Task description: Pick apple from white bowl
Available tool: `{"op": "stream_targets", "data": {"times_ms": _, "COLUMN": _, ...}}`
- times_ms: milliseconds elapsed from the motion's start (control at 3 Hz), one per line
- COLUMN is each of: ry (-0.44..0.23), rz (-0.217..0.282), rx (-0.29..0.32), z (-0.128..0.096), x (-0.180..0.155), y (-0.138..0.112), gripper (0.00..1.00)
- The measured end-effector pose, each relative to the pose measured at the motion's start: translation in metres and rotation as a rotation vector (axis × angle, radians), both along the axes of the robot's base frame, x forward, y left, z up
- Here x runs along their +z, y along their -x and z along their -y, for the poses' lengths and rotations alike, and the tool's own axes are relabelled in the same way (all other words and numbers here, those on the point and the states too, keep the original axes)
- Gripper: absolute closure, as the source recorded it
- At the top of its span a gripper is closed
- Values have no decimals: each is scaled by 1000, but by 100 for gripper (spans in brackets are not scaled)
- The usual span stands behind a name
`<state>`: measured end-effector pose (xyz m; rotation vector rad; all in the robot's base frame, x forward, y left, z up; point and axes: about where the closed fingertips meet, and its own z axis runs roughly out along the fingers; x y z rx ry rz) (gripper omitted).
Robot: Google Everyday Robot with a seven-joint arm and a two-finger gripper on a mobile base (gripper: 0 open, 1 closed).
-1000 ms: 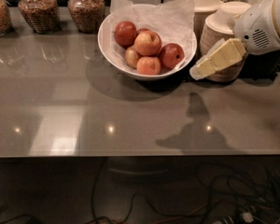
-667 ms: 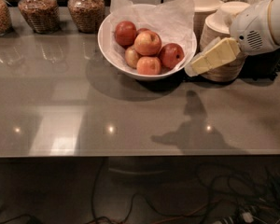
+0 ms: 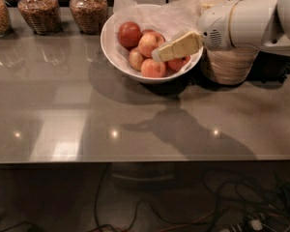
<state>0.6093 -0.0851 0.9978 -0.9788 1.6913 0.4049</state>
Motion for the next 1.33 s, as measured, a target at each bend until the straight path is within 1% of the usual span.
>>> {"op": "stream_targets", "data": {"times_ms": 333, "ry": -48, "rz": 30, "rx": 32, "z": -25, "x": 3, "y": -14, "gripper": 0}}
{"op": "stream_targets", "data": {"times_ms": 667, "ry": -60, "rz": 30, "rx": 61, "z": -45, "x": -4, "y": -28, "gripper": 0}}
{"op": "stream_targets", "data": {"times_ms": 1000, "ry": -50, "rz": 17, "rx": 61, "z": -52, "x": -15, "y": -40, "gripper": 7}}
{"op": "stream_targets", "data": {"times_ms": 1333, "ry": -31, "rz": 3, "rx": 44, "z": -51, "x": -27, "y": -53, "gripper": 10}}
